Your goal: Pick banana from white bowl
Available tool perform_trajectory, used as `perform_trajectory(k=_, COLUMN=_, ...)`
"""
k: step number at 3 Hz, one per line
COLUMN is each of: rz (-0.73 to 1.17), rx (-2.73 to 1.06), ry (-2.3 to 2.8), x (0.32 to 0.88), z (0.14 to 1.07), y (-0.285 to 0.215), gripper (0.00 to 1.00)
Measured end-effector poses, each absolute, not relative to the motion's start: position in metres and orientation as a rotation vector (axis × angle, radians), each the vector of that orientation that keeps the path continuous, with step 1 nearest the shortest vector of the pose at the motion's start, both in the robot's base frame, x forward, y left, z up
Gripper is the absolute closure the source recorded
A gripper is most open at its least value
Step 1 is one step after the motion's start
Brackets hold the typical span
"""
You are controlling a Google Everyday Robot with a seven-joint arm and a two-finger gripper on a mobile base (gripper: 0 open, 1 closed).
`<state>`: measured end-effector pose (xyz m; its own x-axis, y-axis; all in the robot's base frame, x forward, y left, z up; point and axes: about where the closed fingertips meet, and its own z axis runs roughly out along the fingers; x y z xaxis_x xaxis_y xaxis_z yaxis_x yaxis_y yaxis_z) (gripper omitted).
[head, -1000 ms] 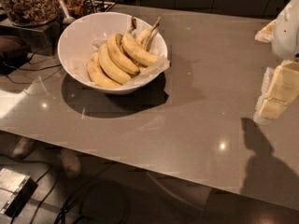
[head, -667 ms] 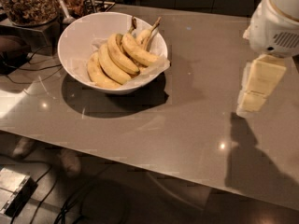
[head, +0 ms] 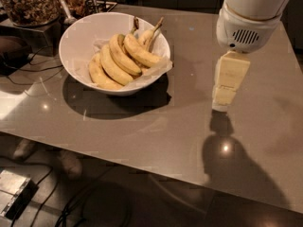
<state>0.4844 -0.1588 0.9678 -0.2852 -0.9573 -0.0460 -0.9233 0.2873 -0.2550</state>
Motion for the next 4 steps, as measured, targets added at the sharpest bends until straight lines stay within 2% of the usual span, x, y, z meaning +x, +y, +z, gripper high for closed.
perform_trajectory(k=3, rz=-0.257, rx=-1.649, ry=2.386, x=0.556, z=0.990, y=-0.092, gripper=0.00)
perform_trajectory(k=4, rz=-0.243, rx=-1.635, ry=2.350, x=0.564, z=0.991, y=-0.085, gripper=0.00)
